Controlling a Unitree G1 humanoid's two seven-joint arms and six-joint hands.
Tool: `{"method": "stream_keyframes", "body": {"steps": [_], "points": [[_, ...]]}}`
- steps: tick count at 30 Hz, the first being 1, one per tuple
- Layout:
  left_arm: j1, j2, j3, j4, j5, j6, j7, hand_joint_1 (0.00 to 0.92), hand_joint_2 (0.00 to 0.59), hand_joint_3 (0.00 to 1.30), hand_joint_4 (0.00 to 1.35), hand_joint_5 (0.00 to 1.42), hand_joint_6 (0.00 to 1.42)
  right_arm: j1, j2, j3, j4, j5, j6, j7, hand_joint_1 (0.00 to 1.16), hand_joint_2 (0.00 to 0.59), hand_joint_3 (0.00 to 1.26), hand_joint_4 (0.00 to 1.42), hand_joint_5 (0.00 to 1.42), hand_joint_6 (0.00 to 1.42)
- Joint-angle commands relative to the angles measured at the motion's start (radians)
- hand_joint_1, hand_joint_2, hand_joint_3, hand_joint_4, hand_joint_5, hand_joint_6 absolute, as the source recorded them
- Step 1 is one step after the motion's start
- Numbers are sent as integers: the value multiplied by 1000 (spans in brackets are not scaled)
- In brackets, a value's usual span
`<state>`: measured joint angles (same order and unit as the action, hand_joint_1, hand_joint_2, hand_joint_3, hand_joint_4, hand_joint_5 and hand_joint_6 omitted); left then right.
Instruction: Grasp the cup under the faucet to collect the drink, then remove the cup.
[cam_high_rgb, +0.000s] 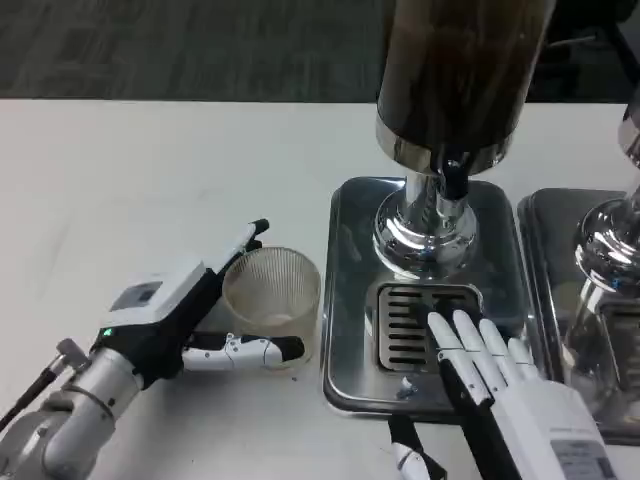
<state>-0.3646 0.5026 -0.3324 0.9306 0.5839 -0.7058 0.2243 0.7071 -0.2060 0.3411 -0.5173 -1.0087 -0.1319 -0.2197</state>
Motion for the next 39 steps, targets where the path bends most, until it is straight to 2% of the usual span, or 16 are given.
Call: {"method": "stream_keyframes", "body": {"steps": [1, 4, 8, 12, 13, 15, 27, 39], "points": [[-20, -20, -10, 31, 2, -27, 15, 255, 35, 33, 122, 328, 247, 5, -2, -4, -9, 16, 4, -8, 335, 484, 54, 0, 0, 0], [-19, -38, -11, 54, -10, -42, 6, 280, 51, 82, 163, 362, 287, 11, -3, -7, -14, 23, 4, -8, 335, 484, 57, 0, 0, 0], [-19, -52, -15, 76, -23, -51, 2, 330, 77, 212, 271, 467, 421, 15, 0, -9, -20, 31, 3, -9, 336, 482, 61, 0, 0, 0], [-18, -56, -16, 94, -21, -54, 21, 354, 94, 356, 430, 670, 822, 14, 4, -9, -22, 40, 1, -12, 340, 479, 63, 0, 0, 0], [-18, -56, -17, 98, -17, -53, 29, 354, 99, 428, 499, 747, 928, 13, 5, -10, -23, 44, 0, -11, 341, 479, 63, 0, 0, 0], [-16, -54, -18, 105, -13, -54, 48, 353, 104, 508, 582, 835, 1026, 12, 4, -9, -22, 49, -2, -11, 344, 481, 64, 0, 0, 0], [11, -55, -23, 121, 6, -72, 164, 340, 93, 678, 772, 1016, 1251, -1, -14, -24, -21, 84, -11, -2, 357, 484, 64, 0, 0, 0], [57, -48, 10, 77, 9, -127, 293, 358, 96, 736, 834, 1064, 1308, 3, -17, -23, -24, 89, -11, -3, 363, 485, 64, 0, 0, 0]]}}
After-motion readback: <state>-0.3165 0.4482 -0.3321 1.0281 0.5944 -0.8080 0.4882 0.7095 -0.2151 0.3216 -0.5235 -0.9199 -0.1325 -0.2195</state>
